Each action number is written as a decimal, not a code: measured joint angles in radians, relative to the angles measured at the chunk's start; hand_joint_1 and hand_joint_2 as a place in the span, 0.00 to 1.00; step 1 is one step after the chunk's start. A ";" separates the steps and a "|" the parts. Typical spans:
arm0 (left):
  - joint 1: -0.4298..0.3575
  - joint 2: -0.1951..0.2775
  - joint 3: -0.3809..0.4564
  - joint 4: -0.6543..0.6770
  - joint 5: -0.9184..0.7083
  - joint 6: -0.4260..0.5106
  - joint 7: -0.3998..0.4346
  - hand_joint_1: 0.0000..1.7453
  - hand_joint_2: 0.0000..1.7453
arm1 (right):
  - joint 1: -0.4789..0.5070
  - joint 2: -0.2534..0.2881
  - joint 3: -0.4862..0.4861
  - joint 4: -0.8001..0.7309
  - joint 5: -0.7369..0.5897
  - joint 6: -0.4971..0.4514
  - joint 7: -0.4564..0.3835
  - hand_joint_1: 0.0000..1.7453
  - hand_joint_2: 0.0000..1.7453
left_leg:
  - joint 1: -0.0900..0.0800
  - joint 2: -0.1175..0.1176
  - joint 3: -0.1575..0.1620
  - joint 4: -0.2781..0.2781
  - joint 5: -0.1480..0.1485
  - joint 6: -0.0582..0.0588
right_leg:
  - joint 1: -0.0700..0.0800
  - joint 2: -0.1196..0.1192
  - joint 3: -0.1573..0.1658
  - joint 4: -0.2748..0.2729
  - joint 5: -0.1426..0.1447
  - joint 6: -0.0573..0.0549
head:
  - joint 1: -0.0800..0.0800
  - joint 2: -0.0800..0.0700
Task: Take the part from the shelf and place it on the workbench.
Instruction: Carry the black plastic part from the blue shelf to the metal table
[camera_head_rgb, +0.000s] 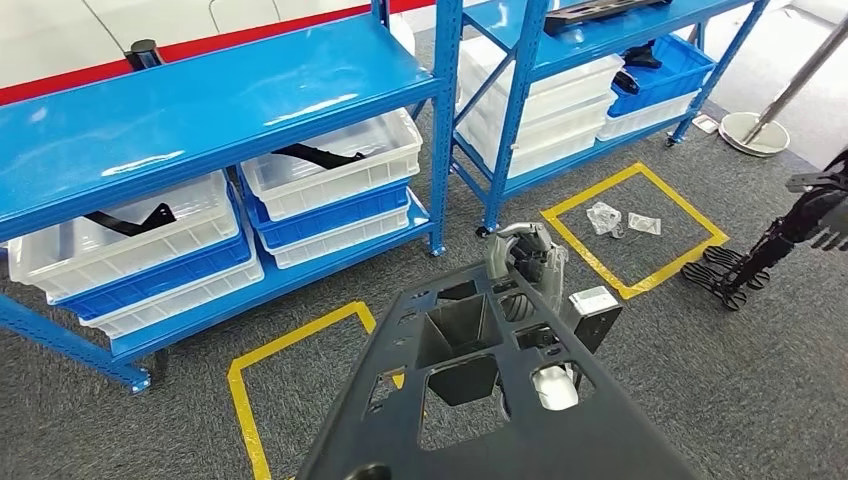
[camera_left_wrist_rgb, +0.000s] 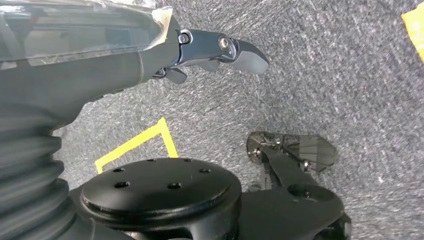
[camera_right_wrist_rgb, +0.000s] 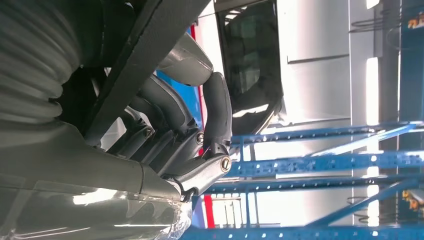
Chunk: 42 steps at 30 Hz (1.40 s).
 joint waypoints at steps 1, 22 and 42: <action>0.000 0.000 0.000 0.000 0.003 0.001 0.003 0.00 1.00 | -0.001 0.001 0.000 0.000 0.000 0.004 0.001 1.00 1.00 | 0.002 -0.007 -0.001 0.004 -0.006 -0.006 | -0.005 0.011 -0.001 -0.002 0.004 -0.005 | 0.000 0.000; 0.009 -0.018 -0.052 0.013 -0.067 -0.018 -0.040 0.00 1.00 | 0.117 -0.074 -0.072 -0.025 -0.014 0.014 -0.080 1.00 1.00 | 0.015 -0.090 0.006 0.005 -0.011 0.025 | -0.014 0.067 -0.179 0.285 -0.078 0.018 | 0.011 0.000; 0.011 0.096 -0.056 -0.002 -0.057 0.045 0.054 0.00 1.00 | 0.162 -0.035 0.048 -0.075 0.021 0.014 -0.043 1.00 1.00 | 0.028 -0.156 -0.020 0.070 -0.029 -0.027 | -0.009 0.124 -0.019 0.011 0.018 -0.029 | 0.001 0.000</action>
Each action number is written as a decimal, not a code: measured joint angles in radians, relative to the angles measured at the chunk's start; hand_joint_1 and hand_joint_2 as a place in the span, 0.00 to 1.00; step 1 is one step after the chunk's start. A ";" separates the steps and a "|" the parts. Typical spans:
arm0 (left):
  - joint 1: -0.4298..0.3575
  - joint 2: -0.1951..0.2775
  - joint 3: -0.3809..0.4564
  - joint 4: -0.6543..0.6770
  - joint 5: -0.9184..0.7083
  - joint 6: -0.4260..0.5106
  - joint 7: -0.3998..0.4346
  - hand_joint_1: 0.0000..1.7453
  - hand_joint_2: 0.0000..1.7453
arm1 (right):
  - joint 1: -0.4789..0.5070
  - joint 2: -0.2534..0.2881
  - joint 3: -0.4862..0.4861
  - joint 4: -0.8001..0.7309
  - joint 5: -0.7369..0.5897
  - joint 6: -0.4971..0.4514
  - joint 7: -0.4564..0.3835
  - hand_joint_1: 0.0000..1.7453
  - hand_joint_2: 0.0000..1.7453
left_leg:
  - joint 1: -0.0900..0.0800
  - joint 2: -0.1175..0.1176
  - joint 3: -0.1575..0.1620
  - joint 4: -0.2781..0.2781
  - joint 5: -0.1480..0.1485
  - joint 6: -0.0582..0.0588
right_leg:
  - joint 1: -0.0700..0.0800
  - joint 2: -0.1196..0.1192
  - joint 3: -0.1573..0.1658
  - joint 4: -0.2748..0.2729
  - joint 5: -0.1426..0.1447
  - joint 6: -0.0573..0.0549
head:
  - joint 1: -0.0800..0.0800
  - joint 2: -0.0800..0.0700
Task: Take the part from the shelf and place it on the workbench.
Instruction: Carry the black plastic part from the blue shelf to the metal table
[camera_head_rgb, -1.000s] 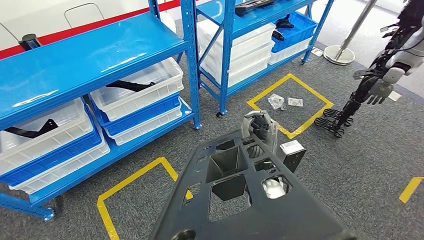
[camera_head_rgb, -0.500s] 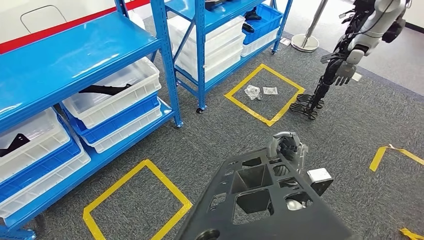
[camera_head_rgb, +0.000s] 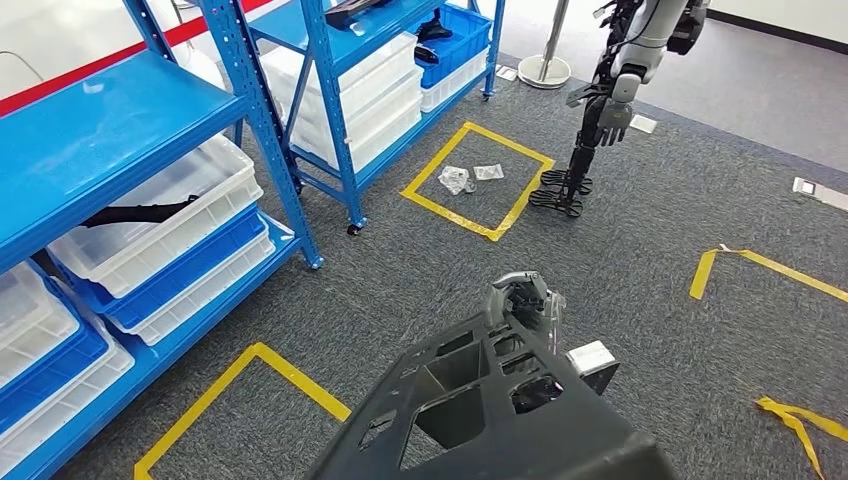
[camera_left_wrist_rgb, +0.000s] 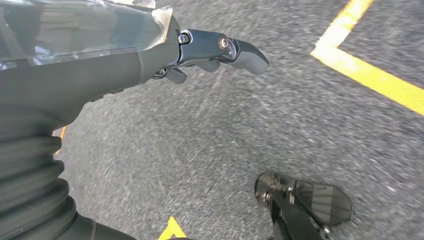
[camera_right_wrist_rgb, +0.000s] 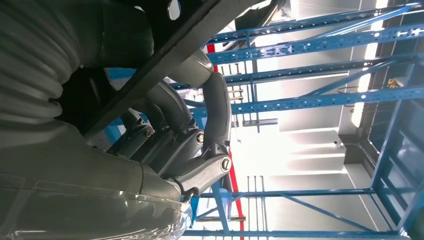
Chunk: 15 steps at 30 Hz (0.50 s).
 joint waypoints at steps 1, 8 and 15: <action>0.000 0.002 0.002 0.000 0.006 -0.007 -0.004 0.00 1.00 | 0.000 0.000 0.011 -0.001 -0.001 -0.003 -0.003 1.00 1.00 | 0.001 -0.014 0.015 -0.036 0.011 0.001 | 0.002 0.008 -0.004 0.003 0.001 0.005 | 0.000 0.000; -0.002 0.009 0.017 -0.001 0.031 -0.064 -0.036 0.00 1.00 | 0.012 -0.010 0.044 -0.031 0.017 -0.026 -0.018 1.00 1.00 | -0.007 0.037 0.020 -0.064 0.026 0.040 | 0.002 -0.040 -0.090 0.134 -0.052 0.032 | 0.011 0.000; -0.001 0.000 0.020 -0.001 0.038 -0.081 -0.025 0.00 1.00 | 0.042 -0.026 0.054 -0.061 0.028 -0.022 0.000 1.00 1.00 | -0.011 0.108 0.024 -0.064 0.019 0.035 | -0.003 -0.101 -0.035 0.066 -0.027 0.058 | 0.016 0.000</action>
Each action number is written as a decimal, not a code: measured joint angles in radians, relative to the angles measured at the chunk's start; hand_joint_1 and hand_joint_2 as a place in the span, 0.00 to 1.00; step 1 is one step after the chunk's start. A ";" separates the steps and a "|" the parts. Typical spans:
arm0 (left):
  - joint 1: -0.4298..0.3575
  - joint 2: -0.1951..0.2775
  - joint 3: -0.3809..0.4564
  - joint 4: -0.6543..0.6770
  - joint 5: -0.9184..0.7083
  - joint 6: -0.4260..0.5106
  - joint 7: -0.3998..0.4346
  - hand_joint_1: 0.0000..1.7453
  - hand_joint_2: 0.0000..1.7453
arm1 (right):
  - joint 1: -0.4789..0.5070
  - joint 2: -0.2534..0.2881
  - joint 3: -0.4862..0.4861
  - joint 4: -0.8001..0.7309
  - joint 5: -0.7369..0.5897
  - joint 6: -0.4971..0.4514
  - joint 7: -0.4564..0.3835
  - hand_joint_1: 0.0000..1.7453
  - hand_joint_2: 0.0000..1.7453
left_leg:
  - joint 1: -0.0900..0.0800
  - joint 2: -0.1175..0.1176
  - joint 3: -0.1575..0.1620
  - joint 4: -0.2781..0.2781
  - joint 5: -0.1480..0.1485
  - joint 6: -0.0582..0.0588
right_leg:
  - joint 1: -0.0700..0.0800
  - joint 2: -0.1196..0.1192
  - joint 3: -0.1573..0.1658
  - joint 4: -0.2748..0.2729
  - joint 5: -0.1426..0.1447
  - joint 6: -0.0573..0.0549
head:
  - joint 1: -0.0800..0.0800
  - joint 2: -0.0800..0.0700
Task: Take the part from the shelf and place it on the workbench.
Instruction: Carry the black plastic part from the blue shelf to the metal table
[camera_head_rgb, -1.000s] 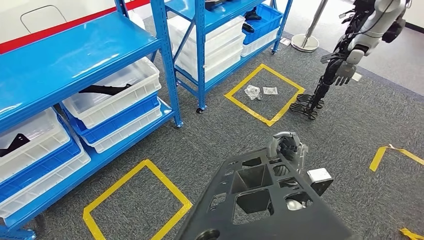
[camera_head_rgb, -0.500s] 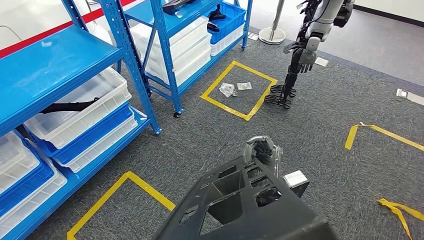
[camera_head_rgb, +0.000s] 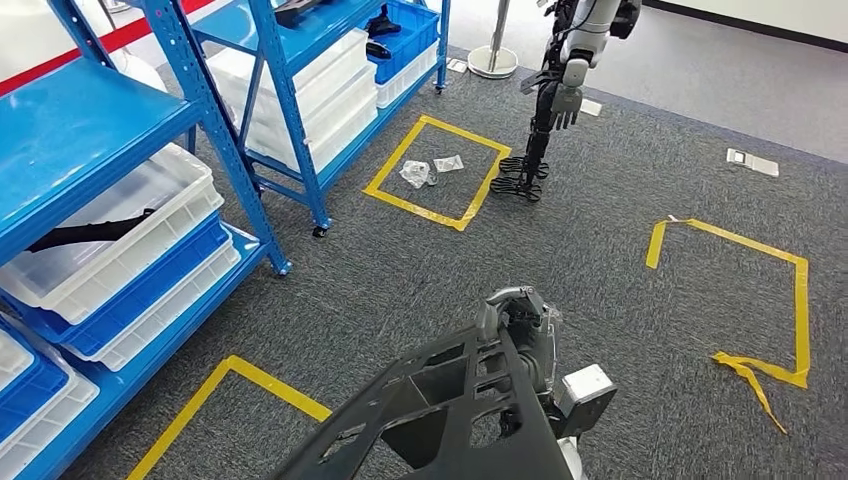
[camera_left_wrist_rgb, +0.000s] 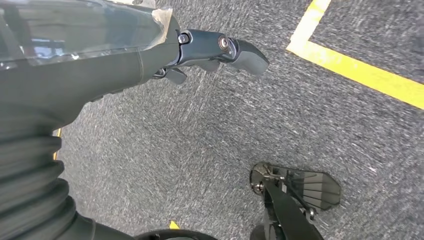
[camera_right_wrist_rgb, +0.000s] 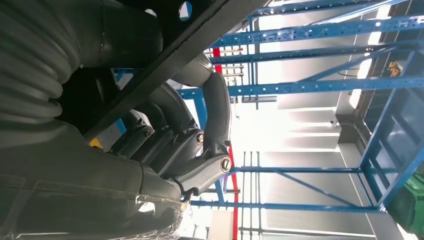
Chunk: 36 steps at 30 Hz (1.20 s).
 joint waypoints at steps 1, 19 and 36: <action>0.000 -0.002 0.001 0.000 0.001 0.001 0.002 0.00 1.00 | 0.001 -0.001 0.002 -0.005 0.000 0.003 0.003 1.00 1.00 | -0.002 0.007 0.002 0.000 -0.002 -0.005 | 0.004 -0.011 0.026 -0.045 0.011 -0.004 | -0.001 0.000; 0.000 -0.020 0.007 0.000 -0.013 0.005 0.008 0.00 1.00 | 0.049 -0.023 -0.006 -0.025 -0.016 0.023 -0.001 1.00 1.00 | 0.007 -0.128 -0.006 0.013 -0.008 -0.024 | -0.001 0.154 0.021 -0.063 0.029 -0.028 | -0.014 0.000; -0.004 -0.029 -0.006 -0.001 -0.051 0.003 0.001 0.00 1.00 | 0.061 -0.024 -0.031 -0.054 -0.008 0.049 0.002 1.00 1.00 | -0.002 0.042 0.023 0.001 -0.026 -0.032 | 0.000 0.004 0.029 -0.065 0.022 -0.028 | -0.003 0.000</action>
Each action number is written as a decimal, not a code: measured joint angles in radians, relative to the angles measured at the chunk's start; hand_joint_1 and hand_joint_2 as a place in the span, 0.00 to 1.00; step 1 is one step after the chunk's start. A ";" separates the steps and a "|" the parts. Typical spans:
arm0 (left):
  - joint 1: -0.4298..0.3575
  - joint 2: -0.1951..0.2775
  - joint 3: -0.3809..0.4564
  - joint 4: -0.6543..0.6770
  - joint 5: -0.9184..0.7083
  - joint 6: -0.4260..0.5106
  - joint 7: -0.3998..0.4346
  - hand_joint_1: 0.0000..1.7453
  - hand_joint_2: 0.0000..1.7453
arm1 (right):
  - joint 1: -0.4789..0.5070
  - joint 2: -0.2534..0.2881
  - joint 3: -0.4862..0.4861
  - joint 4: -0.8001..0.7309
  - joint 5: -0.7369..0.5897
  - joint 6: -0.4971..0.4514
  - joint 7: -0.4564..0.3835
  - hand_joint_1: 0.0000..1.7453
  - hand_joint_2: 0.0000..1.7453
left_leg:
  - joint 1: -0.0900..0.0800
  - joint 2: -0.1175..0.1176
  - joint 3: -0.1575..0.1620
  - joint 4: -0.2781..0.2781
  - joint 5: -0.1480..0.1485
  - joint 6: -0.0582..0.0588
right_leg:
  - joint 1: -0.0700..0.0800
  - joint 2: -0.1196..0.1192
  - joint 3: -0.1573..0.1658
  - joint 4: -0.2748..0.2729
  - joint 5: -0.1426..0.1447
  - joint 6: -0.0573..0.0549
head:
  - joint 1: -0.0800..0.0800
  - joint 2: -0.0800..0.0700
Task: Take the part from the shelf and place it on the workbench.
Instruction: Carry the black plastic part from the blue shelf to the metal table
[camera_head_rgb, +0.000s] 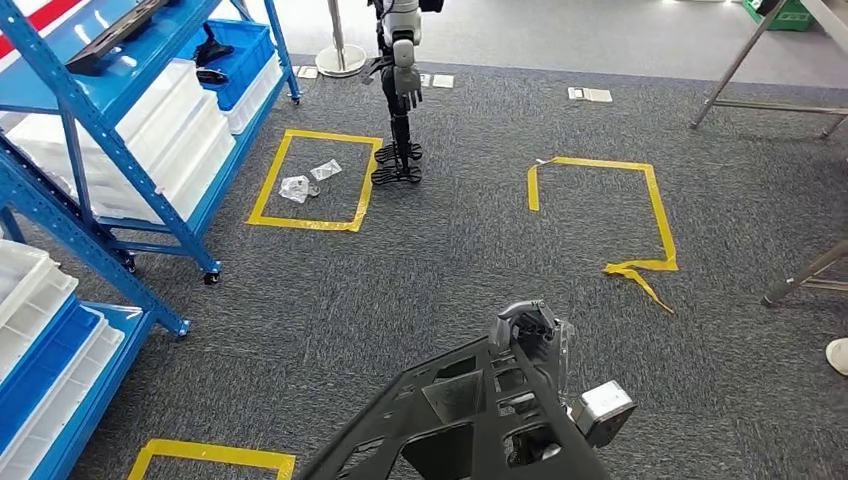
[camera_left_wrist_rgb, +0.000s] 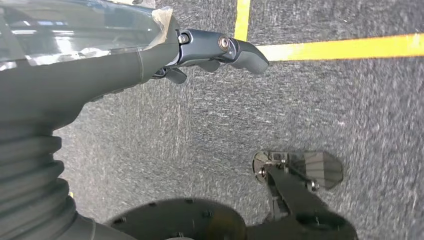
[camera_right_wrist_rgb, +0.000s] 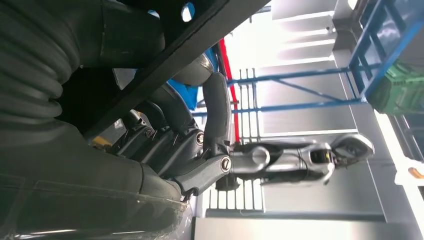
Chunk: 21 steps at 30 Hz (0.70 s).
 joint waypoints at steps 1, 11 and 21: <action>0.000 -0.001 -0.001 0.000 0.000 0.001 0.001 0.00 1.00 | -0.002 0.001 -0.002 0.000 0.000 0.002 -0.002 1.00 1.00 | 0.002 -0.022 -0.009 0.024 -0.018 -0.004 | -0.005 0.011 0.001 -0.002 0.002 -0.008 | -0.002 0.000; 0.011 0.002 -0.002 0.000 0.003 0.013 0.011 0.00 1.00 | -0.017 0.007 -0.015 0.012 -0.012 0.004 -0.016 1.00 1.00 | 0.019 -0.179 -0.048 0.041 0.020 -0.006 | 0.000 0.135 0.000 0.011 -0.002 -0.016 | -0.007 0.000; 0.006 -0.001 0.002 0.000 0.031 0.033 0.017 0.00 1.00 | -0.013 0.005 -0.047 0.012 -0.016 0.004 -0.025 1.00 1.00 | 0.002 -0.073 -0.034 0.008 0.028 0.044 | -0.002 0.040 -0.166 0.287 -0.102 0.014 | 0.007 0.000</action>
